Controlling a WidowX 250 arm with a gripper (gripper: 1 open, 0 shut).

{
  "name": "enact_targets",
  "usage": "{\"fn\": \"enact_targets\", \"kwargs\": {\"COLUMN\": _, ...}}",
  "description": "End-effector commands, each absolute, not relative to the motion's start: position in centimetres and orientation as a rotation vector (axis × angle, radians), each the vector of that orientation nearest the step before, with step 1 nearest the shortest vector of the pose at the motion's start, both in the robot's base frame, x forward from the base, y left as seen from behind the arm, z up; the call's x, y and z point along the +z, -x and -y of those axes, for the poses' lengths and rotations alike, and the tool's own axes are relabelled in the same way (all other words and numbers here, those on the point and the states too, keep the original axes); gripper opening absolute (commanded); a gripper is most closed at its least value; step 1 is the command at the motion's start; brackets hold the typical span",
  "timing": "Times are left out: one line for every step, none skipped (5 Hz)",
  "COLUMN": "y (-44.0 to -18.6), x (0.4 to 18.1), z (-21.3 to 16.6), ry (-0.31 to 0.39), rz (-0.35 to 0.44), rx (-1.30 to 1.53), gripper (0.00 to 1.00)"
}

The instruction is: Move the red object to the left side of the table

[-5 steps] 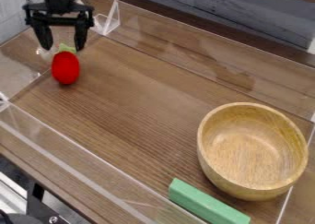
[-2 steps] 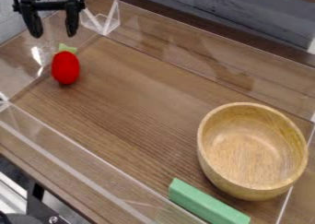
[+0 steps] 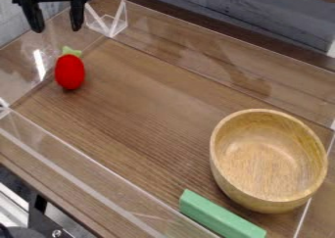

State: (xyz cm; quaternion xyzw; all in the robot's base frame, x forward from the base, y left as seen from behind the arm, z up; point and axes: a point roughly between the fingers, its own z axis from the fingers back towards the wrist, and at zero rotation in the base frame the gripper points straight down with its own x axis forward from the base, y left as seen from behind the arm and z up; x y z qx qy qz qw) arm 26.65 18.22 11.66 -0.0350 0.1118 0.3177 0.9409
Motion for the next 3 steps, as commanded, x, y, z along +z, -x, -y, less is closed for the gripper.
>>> {"fn": "enact_targets", "kwargs": {"y": -27.4, "x": 13.4, "z": -17.2, "ry": 0.050, "rz": -0.182, "rx": 0.628, "gripper": 1.00}}
{"fn": "enact_targets", "kwargs": {"y": -26.5, "x": 12.5, "z": -16.6, "ry": 0.053, "rz": -0.205, "rx": 0.662, "gripper": 1.00}}
{"fn": "enact_targets", "kwargs": {"y": -25.3, "x": 12.3, "z": -16.3, "ry": 0.068, "rz": -0.223, "rx": 0.688, "gripper": 1.00}}
